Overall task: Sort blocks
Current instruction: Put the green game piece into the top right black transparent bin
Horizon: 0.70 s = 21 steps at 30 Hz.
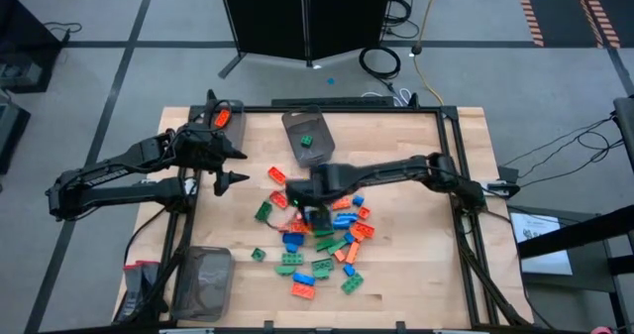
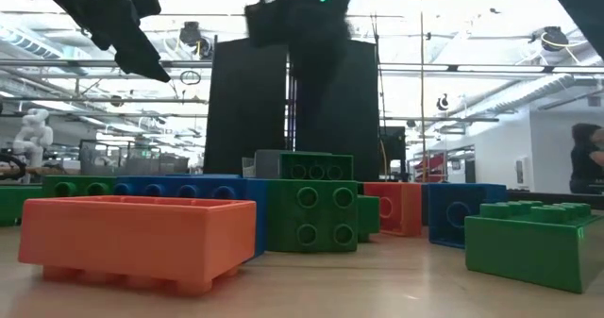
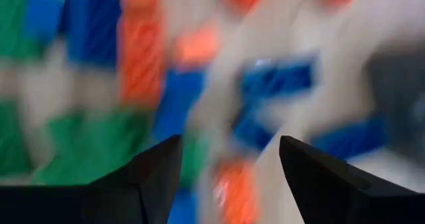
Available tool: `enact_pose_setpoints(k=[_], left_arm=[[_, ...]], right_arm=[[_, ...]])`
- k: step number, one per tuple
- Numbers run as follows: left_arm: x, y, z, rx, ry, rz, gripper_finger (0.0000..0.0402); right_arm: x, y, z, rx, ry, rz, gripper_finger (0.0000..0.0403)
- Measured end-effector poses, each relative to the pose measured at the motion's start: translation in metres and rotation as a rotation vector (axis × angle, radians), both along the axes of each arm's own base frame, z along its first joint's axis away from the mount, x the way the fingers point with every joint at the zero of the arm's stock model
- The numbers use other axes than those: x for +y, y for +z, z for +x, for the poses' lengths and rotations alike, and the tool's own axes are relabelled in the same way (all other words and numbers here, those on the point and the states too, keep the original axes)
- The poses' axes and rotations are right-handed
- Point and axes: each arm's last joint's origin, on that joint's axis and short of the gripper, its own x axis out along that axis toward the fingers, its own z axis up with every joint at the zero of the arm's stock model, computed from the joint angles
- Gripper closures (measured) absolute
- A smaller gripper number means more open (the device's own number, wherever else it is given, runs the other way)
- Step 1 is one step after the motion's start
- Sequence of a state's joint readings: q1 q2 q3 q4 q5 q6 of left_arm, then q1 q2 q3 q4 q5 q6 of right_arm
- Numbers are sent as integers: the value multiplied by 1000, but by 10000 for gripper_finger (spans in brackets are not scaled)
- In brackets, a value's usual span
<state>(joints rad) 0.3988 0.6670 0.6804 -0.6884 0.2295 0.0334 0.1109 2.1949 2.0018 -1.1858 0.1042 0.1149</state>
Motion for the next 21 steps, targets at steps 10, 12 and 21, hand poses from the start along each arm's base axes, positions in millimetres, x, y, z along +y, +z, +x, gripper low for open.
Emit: enact_pose_setpoints(k=[10, 12, 21], left_arm=[[0, 0, 0, -1, 0, 0, 79], [0, 0, 0, -1, 0, 0, 79], [0, 0, 0, -1, 0, -1, 79]], right_arm=[[60, 0, -6, -54, 91, -19, 154], [62, 1, -4, -80, 98, -49, 154], [62, -6, 0, -84, 81, -30, 154]])
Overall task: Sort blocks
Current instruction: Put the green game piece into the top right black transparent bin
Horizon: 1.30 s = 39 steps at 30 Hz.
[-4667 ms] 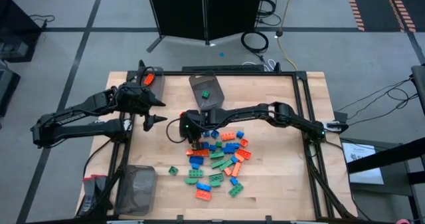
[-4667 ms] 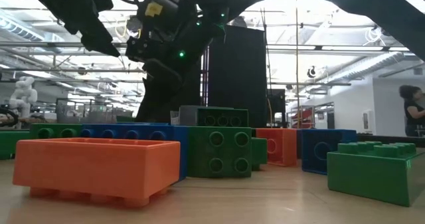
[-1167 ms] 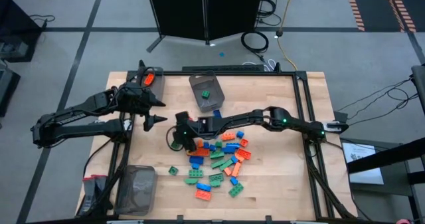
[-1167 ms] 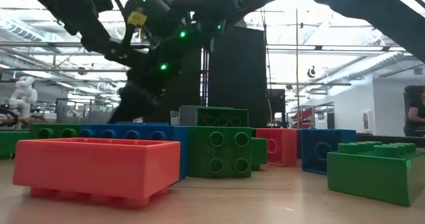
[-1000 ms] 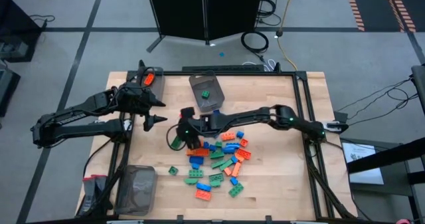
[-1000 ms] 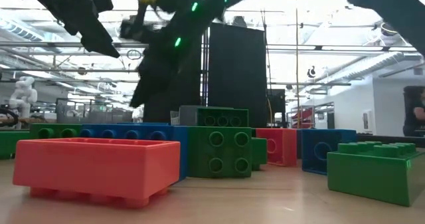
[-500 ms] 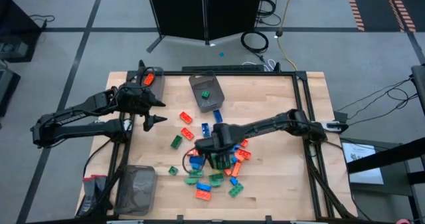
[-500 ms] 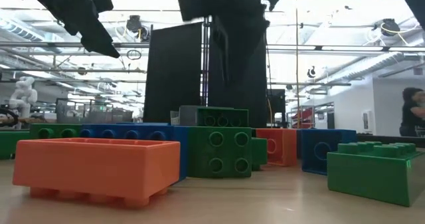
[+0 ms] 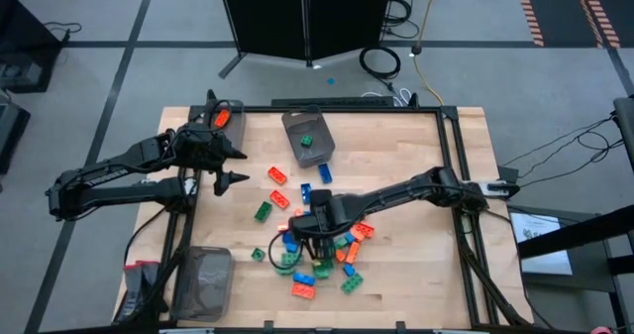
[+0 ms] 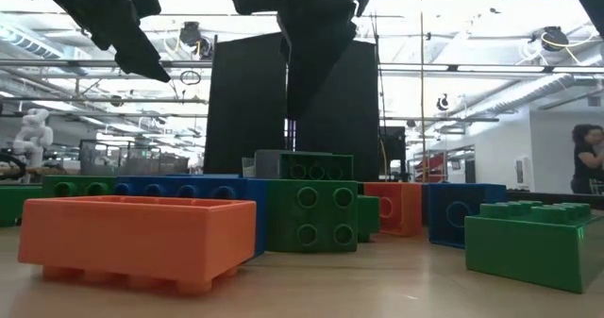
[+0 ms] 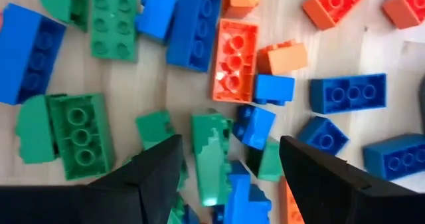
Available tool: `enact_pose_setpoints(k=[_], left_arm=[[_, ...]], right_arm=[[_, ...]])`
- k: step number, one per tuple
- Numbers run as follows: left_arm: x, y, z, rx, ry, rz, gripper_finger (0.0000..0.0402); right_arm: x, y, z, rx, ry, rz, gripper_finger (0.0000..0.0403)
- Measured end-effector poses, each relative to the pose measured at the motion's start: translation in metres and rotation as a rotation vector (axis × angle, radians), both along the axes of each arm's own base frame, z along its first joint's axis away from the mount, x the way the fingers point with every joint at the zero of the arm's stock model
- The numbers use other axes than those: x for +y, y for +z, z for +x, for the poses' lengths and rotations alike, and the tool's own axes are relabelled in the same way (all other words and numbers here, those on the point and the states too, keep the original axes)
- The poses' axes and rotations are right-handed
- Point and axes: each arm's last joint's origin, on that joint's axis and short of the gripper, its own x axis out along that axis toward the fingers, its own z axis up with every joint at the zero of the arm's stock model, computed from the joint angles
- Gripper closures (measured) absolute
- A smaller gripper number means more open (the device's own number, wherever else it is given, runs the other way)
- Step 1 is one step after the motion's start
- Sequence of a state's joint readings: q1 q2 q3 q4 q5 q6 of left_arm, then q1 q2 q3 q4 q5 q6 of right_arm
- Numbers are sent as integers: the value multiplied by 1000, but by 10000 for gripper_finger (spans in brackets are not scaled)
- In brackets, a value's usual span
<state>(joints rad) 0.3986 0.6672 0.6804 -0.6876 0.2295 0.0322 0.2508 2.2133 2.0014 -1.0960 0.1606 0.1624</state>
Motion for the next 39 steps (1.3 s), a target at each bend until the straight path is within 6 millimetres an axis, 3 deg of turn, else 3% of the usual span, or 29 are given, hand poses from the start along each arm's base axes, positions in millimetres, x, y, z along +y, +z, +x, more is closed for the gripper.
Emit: enact_pose_setpoints(k=[13, 17, 22, 28, 32, 39], left_arm=[[0, 0, 0, 0, 0, 0, 79], [0, 0, 0, -1, 0, 1, 79], [0, 0, 0, 0, 0, 0, 79], [0, 0, 0, 0, 0, 0, 79], [0, 0, 0, 0, 0, 0, 79], [0, 0, 0, -1, 0, 1, 79]], right_arm=[[2, -35, 8, 90, 32, 35, 165], [-1, -39, 10, 106, 25, 61, 227], [-4, -38, 11, 109, 48, 75, 362], [-7, -38, 10, 119, 66, 60, 365], [-15, -22, 4, 108, 75, -67, 365], [-59, 41, -6, -71, 0, -276, 365]])
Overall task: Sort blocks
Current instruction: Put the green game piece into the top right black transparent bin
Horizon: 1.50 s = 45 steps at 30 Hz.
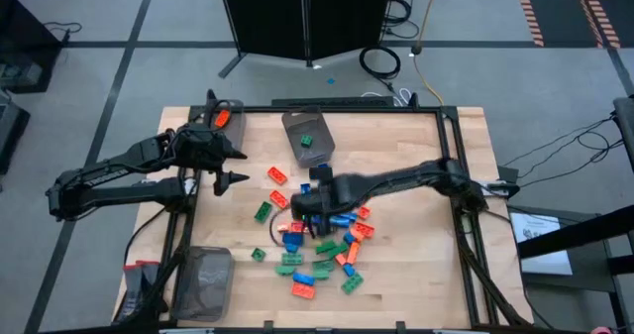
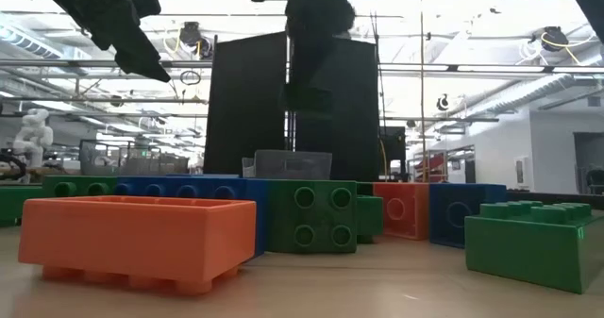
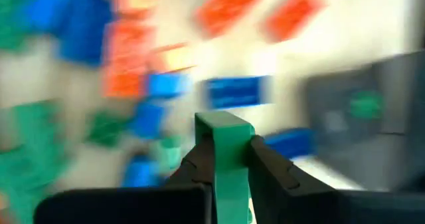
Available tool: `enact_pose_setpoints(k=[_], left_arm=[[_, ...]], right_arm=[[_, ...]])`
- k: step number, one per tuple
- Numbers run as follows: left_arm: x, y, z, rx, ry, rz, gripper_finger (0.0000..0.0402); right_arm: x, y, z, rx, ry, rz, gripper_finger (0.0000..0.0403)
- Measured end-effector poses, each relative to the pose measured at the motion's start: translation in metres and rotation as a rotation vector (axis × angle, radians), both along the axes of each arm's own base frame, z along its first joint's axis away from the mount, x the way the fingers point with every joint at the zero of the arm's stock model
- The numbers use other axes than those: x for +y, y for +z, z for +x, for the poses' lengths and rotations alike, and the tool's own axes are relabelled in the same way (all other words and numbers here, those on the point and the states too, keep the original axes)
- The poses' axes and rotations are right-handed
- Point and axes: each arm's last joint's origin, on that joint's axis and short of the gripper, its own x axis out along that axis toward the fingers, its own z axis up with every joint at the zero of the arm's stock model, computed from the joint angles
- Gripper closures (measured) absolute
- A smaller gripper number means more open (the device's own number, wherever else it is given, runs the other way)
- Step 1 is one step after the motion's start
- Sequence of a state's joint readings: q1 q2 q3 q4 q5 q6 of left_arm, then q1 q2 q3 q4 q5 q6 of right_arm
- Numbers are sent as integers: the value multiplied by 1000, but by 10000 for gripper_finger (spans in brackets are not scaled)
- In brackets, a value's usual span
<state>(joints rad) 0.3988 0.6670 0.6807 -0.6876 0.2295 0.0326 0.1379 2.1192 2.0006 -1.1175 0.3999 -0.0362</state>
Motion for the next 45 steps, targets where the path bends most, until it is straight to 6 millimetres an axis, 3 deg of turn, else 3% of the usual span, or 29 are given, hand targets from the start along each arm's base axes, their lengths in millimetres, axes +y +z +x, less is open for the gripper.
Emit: enact_pose_setpoints(k=[3, 6, 12, 16, 21, 27, 38, 41, 45], left_arm=[[0, 0, 0, 0, 0, 0, 79], [0, 0, 0, 1, 0, 0, 79], [0, 0, 0, 1, 0, 0, 79], [0, 0, 0, 1, 0, 0, 79], [0, 0, 0, 2, -2, 2, 79], [0, 0, 0, 1, -2, 3, 79], [0, 0, 0, 2, 0, 3, 79], [0, 0, 0, 2, 0, 3, 79], [0, 0, 0, 2, 1, 4, 79]], right_arm=[[-38, 17, 3, -83, -70, -133, 365], [-87, 26, 9, -178, -147, -159, 362], [-173, 17, 12, -270, -232, -46, 360], [-213, 5, 5, -271, -299, 25, 360], [-242, -2, -1, -294, -322, 96, 358], [-254, -14, -2, -303, -308, 193, 330], [-250, -21, 3, -278, -227, 235, 228], [-239, -12, 1, -274, -164, 301, 212], [-209, 17, -2, -327, -47, 388, 210]])
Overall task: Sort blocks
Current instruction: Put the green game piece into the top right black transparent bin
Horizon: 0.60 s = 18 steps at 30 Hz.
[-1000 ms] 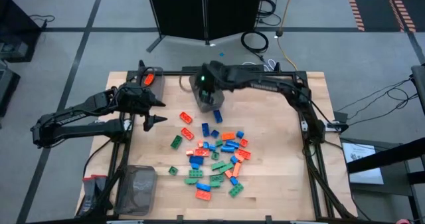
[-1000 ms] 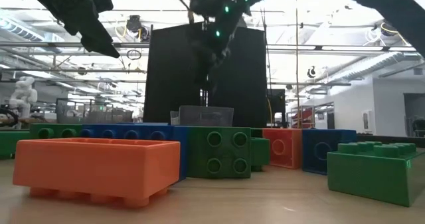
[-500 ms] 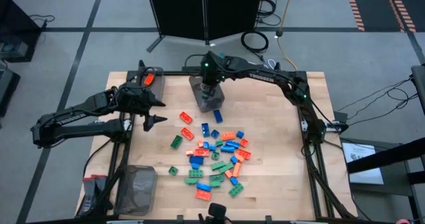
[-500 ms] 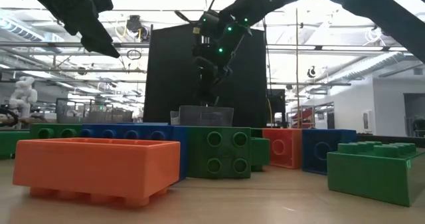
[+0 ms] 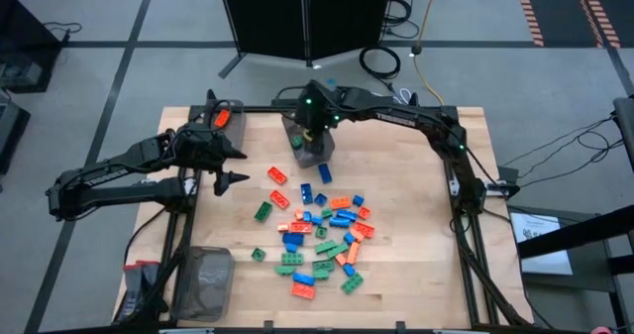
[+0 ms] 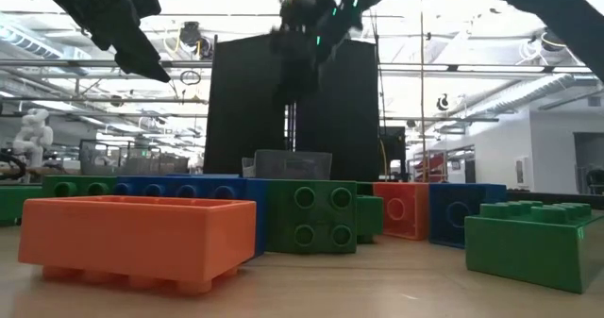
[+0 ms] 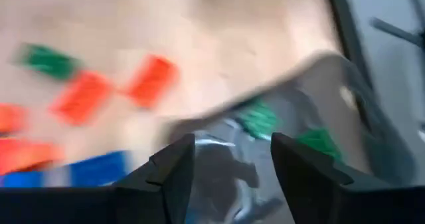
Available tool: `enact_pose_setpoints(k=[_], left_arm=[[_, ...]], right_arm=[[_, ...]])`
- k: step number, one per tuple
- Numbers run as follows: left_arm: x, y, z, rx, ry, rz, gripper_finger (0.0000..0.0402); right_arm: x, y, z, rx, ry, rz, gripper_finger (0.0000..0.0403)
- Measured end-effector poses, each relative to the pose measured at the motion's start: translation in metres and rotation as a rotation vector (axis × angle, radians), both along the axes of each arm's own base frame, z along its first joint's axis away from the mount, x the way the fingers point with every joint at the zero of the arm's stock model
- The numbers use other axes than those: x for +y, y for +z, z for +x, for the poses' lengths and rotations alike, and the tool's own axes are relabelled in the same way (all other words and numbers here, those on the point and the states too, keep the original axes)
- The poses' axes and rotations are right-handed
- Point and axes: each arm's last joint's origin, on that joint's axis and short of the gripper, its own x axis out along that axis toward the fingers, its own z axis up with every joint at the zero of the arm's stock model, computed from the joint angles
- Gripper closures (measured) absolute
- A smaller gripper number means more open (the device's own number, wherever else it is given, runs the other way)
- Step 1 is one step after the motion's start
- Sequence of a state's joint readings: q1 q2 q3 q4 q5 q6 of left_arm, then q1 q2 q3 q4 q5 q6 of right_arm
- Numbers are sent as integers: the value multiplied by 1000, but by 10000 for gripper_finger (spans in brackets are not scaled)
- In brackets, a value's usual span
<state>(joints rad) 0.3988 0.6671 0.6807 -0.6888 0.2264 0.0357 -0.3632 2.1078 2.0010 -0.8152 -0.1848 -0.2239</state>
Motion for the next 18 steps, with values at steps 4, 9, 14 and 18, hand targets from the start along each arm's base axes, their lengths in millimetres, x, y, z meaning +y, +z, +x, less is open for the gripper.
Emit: enact_pose_setpoints(k=[4, 9, 14, 18], left_arm=[[0, 0, 0, 0, 0, 0, 79], [0, 0, 0, 0, 0, 0, 79], [0, 0, 0, 1, -2, 2, 79], [0, 0, 0, 1, -2, 3, 79]], right_arm=[[31, 3, 9, -1, 89, -29, 233], [53, -37, 27, 109, 154, -19, 272], [56, -69, 35, 197, 166, -9, 307], [44, -80, 35, 234, 116, -27, 332]])
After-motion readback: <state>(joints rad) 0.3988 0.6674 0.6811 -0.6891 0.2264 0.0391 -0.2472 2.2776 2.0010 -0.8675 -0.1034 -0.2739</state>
